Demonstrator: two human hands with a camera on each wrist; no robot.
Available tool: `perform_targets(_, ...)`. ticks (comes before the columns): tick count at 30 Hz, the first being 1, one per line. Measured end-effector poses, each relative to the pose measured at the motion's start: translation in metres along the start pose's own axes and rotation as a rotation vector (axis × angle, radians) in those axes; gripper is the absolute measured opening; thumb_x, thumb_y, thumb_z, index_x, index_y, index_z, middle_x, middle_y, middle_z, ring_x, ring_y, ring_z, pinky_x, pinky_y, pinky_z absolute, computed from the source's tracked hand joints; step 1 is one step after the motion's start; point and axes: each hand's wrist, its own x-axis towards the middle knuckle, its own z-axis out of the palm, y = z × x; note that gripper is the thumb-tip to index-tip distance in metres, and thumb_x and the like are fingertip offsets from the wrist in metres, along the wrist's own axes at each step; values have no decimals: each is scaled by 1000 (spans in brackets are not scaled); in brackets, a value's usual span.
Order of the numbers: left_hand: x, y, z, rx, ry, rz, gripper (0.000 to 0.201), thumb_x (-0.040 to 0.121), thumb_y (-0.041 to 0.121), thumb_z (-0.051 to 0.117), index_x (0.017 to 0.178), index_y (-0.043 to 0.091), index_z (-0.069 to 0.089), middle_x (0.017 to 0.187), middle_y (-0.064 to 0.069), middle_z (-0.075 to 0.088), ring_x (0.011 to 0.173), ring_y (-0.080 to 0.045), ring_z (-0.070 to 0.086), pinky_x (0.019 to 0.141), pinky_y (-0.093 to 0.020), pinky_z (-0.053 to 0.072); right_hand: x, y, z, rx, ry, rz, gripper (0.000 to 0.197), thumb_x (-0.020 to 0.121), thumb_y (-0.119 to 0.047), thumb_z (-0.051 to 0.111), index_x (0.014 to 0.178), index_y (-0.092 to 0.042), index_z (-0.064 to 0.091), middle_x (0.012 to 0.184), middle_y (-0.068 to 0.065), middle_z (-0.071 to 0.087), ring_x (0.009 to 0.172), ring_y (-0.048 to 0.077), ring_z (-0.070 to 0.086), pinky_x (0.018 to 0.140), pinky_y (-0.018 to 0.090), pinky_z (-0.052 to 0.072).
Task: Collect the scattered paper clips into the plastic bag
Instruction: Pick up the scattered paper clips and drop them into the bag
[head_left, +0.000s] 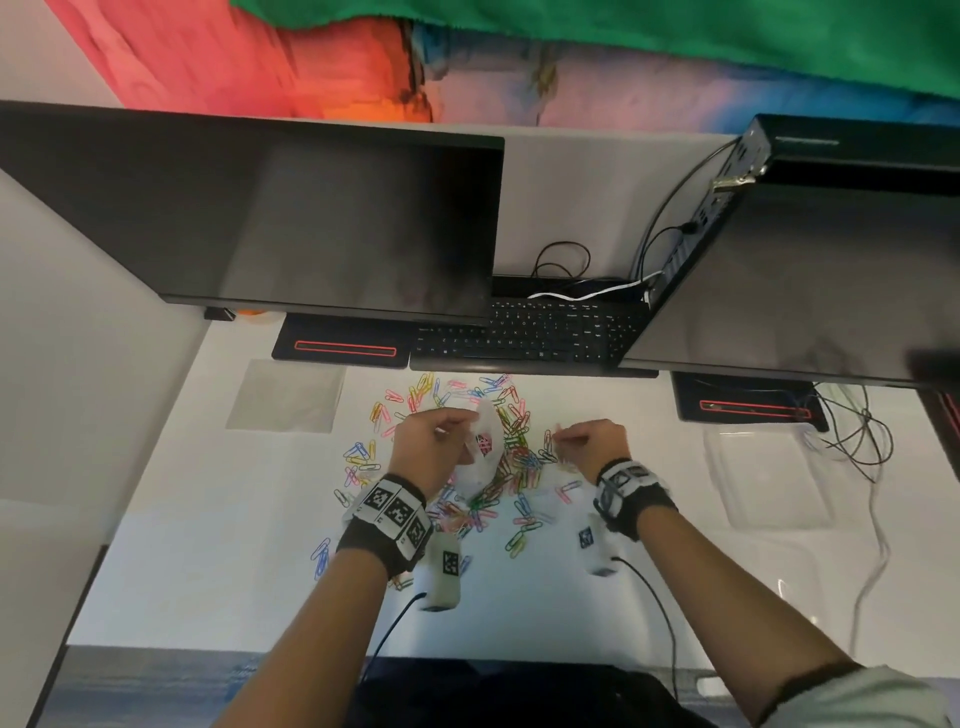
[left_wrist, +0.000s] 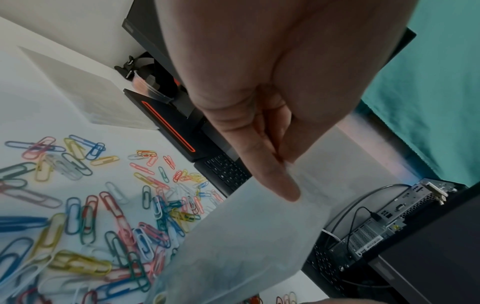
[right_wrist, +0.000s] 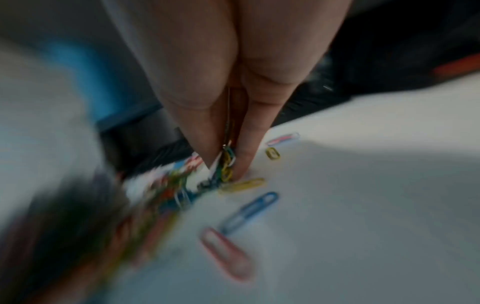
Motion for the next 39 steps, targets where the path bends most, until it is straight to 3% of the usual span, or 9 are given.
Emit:
perform_targets(3, -1, 0, 3, 9, -9, 1, 19, 96, 5, 59, 102, 13, 75, 82, -6, 72, 64, -21, 72, 63, -25, 62, -7, -6, -19, 471, -65, 213, 18, 79, -12, 77, 97, -14, 77, 100, 1, 74, 83, 7, 68, 71, 10, 51)
perform_targets(6, -1, 0, 9, 27, -18, 2, 19, 96, 6, 59, 103, 12, 75, 85, -8, 72, 61, -18, 72, 63, -24, 62, -19, -27, -36, 935, -172, 290, 23, 80, -1, 72, 103, -3, 72, 110, 15, 71, 99, 23, 68, 86, 28, 56)
perform_targets(11, -2, 3, 21, 68, -54, 20, 19, 96, 7, 59, 101, 16, 75, 82, -3, 74, 62, -15, 73, 70, -31, 63, -37, -62, -39, 1116, -379, 291, 28, 84, -1, 67, 112, 3, 67, 110, 17, 71, 103, 26, 67, 93, 33, 54)
perform_targets(17, -2, 6, 30, 83, -70, 30, 20, 94, 7, 62, 92, 22, 75, 80, -7, 76, 68, -25, 75, 73, -40, 64, -48, -82, -14, 975, -322, 314, 14, 90, 1, 60, 98, 3, 71, 100, 19, 72, 84, 22, 72, 76, 24, 59)
perform_targets(21, -6, 5, 32, 111, -80, 60, 17, 94, 10, 63, 97, 20, 76, 78, -6, 75, 66, -22, 75, 72, -40, 64, -48, -87, -2, 721, -316, 211, 28, 80, 9, 59, 101, -3, 73, 102, 21, 71, 93, 27, 69, 87, 38, 56)
perform_targets(25, -9, 7, 33, 135, -84, 86, 28, 94, 9, 63, 86, 34, 74, 82, -1, 75, 65, -20, 74, 70, -37, 64, -51, -89, 0, 369, -204, 80, 13, 78, -6, 66, 81, -10, 78, 77, 17, 73, 63, 19, 61, 60, 32, 54)
perform_targets(29, -12, 8, 31, 143, -95, 83, 19, 94, 9, 61, 98, 17, 77, 89, -3, 76, 67, -19, 75, 70, -35, 64, -52, -90, 0, 125, -146, -44, 17, 81, -6, 63, 88, -10, 78, 79, 10, 73, 62, 16, 60, 52, 20, 50)
perform_targets(32, -12, 8, 30, 154, -95, 75, 18, 94, 10, 62, 101, 17, 76, 88, -4, 76, 67, -19, 75, 71, -34, 64, -51, -90, -1, 64, -136, -95, 21, 83, -3, 63, 96, -12, 77, 91, 4, 73, 70, 11, 60, 51, 6, 39)
perform_targets(39, -13, 9, 30, 134, -108, 70, 20, 95, 8, 60, 99, 20, 76, 85, -4, 76, 68, -18, 75, 74, -36, 63, -53, -88, -4, -50, -102, -210, 25, 85, 1, 57, 96, -10, 77, 95, 7, 74, 77, 12, 61, 72, 16, 47)
